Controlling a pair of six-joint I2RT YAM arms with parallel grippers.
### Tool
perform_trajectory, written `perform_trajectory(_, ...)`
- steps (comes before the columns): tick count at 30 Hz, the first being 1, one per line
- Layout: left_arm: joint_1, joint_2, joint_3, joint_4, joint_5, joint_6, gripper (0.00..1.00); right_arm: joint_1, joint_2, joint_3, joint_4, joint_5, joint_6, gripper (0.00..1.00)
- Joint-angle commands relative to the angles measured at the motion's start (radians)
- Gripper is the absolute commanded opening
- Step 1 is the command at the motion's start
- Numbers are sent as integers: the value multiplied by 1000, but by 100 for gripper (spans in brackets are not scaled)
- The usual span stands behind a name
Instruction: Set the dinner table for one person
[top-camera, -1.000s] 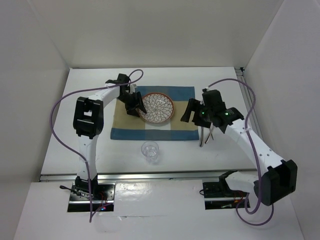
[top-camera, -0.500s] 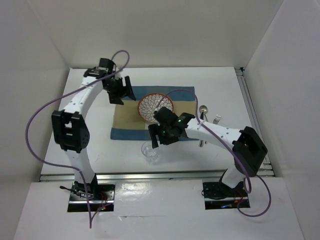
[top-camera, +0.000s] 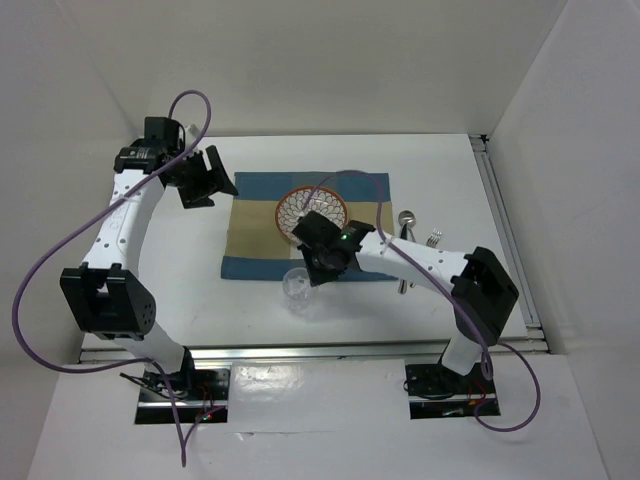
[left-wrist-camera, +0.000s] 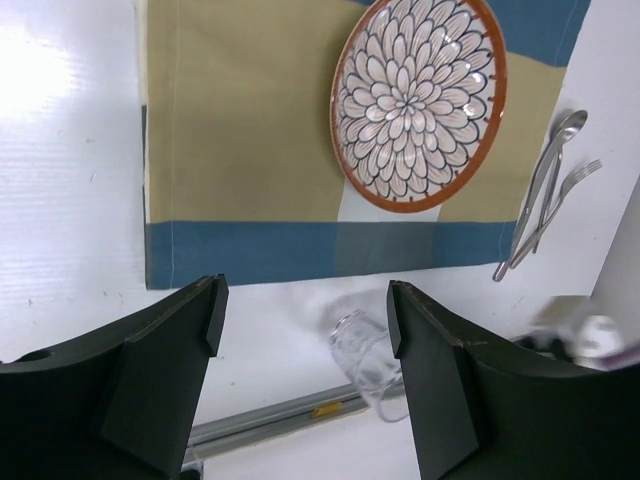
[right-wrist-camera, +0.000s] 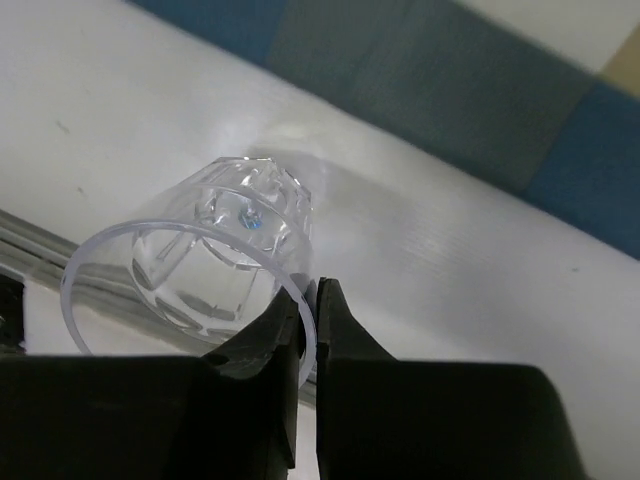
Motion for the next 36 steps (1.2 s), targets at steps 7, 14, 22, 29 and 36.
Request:
perform_trajectory(7, 1, -136, -101, 40, -35, -23, 82, -357, 27, 427, -234, 227, -27, 0)
perform_trajectory(14, -11, -213, -230, 126, 34, -32, 82, -596, 334, 772, -291, 211, -46, 0)
perform_trajectory(22, -40, -203, -262, 104, -11, -23, 82, -679, 609, 1059, -299, 210, -46, 0)
perform_trajectory(29, -49, -203, -271, 69, -31, 0, 82, -709, 670, 1016, -233, 141, -58, 2)
perform_trajectory(36, -49, -203, -271, 69, -44, 10, 82, -709, 627, 1016, -204, 112, -67, 70)
